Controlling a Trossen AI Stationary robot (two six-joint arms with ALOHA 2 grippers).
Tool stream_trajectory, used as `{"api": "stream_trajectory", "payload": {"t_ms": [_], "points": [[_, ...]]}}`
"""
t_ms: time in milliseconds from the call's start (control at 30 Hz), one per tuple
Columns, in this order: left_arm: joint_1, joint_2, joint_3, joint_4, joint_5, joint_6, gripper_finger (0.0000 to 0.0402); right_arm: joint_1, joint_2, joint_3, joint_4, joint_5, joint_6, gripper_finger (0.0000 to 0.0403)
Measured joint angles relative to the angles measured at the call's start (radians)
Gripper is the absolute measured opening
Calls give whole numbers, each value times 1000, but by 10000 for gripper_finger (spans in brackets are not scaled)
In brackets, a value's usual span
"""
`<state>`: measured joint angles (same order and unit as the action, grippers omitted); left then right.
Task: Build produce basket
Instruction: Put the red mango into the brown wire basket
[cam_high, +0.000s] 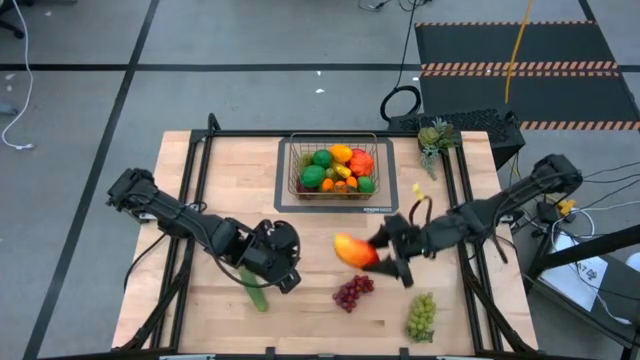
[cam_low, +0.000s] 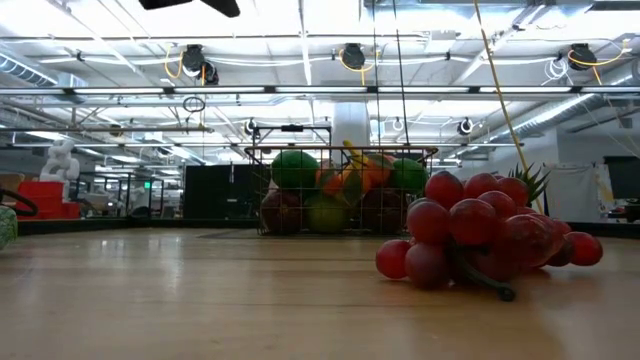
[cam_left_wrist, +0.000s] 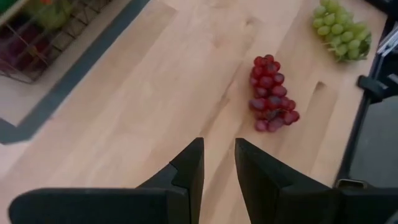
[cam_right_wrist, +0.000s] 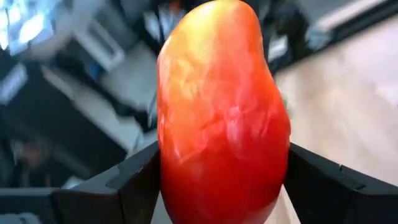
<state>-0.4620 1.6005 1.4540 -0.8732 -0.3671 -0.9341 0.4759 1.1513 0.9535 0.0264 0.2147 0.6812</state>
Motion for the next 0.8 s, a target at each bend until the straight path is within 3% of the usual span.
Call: {"api": "stream_trajectory", "payload": {"t_ms": [267, 467, 633, 800], "points": [[61, 0, 0, -30, 10, 150, 90, -85, -26, 0, 246, 79, 24, 285], [126, 0, 0, -40, 108, 309, 90, -129, -26, 0, 427, 77, 41, 285], [164, 0, 0, -51, 158, 331, 90, -158, -32, 0, 525, 58, 41, 285], [172, 0, 0, -48, 160, 308, 90, -206, -54, 0, 599, -33, 72, 286]]}}
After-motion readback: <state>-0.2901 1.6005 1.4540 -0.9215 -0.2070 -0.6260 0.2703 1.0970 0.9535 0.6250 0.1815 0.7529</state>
